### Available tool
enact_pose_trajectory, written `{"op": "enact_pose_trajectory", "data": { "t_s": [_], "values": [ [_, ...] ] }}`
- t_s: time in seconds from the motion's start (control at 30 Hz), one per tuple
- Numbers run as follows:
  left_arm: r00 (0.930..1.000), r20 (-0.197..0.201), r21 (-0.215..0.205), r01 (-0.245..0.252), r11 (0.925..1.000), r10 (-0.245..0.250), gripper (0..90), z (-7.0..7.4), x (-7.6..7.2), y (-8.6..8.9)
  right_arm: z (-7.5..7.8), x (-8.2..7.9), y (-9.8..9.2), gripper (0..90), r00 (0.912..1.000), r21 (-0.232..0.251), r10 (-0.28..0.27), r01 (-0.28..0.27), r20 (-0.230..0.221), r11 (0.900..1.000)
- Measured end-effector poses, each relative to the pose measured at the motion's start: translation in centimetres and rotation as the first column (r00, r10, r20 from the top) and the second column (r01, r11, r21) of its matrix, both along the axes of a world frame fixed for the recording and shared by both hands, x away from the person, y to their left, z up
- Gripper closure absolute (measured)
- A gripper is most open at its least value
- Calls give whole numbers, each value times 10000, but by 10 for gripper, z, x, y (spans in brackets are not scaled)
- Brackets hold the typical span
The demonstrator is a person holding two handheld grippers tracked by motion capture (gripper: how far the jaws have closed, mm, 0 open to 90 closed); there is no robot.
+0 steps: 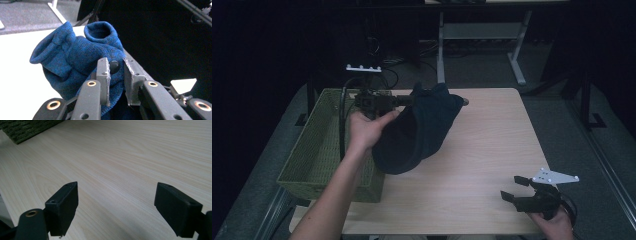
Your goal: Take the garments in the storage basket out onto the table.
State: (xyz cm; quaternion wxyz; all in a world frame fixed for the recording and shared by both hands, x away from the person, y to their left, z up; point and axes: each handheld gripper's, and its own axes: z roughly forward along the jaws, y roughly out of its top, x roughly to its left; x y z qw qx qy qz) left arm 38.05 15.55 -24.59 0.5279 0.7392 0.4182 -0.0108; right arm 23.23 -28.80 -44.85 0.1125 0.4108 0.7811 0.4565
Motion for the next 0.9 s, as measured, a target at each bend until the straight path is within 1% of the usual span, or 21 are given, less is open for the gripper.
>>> {"op": "enact_pose_trajectory", "data": {
  "t_s": [0.17, 0.27, 0.4, 0.5, 0.57, 0.6, 0.67, 0.73, 0.77, 0.83, 0.9],
  "values": [
    [9995, -315, 205, 57, 9998, -50, 759, -20, 4, -23, 1, 0, -2, 190, 10000, -11, -14, 14, 60, 10000],
    [9983, -581, 300, 28, 9995, -11, 759, -36, 7, -37, 0, 0, -2, 190, 10000, -25, 18, -18, 51, 10000],
    [9952, -973, 536, 31, 9986, 22, 758, -63, 10, -58, 0, -1, -1, 190, 9999, -49, 64, -64, 88, 10000],
    [9908, -1352, 581, 84, 9983, -5, 757, -84, 11, -71, 1, -2, -1, 191, 10000, -30, 55, -54, 61, 10000],
    [9874, -1580, 692, 168, 9975, -56, 756, -99, 10, -80, 1, -3, -1, 191, 10000, -17, 36, -36, 78, 10000],
    [9856, -1689, 646, 193, 9977, -81, 755, -104, 10, -82, 1, -3, -1, 195, 10000, -26, 48, -47, 73, 10000],
    [9841, -1772, 566, 229, 9981, -125, 753, -117, 8, -88, 1, -3, 0, 195, 10000, -68, 64, -63, 64, 10000],
    [9790, -2019, 503, 382, 9980, -273, 749, -128, 7, -93, 1, -3, 1, 195, 9999, -109, 125, -125, 78, 9999],
    [9777, -2076, 505, 426, 9978, -313, 746, -133, 6, -94, 1, -3, 2, 196, 9999, -120, 120, -119, 69, 9999],
    [9743, -2207, 384, 555, 9977, -457, 740, -141, 4, -97, 1, -3, 3, 197, 9999, -127, 152, -151, 66, 9998],
    [9734, -2241, 394, 587, 9975, -484, 731, -146, 2, -97, 1, -3, 5, 197, 9998, -140, 181, -179, 84, 9997]
  ]
}}
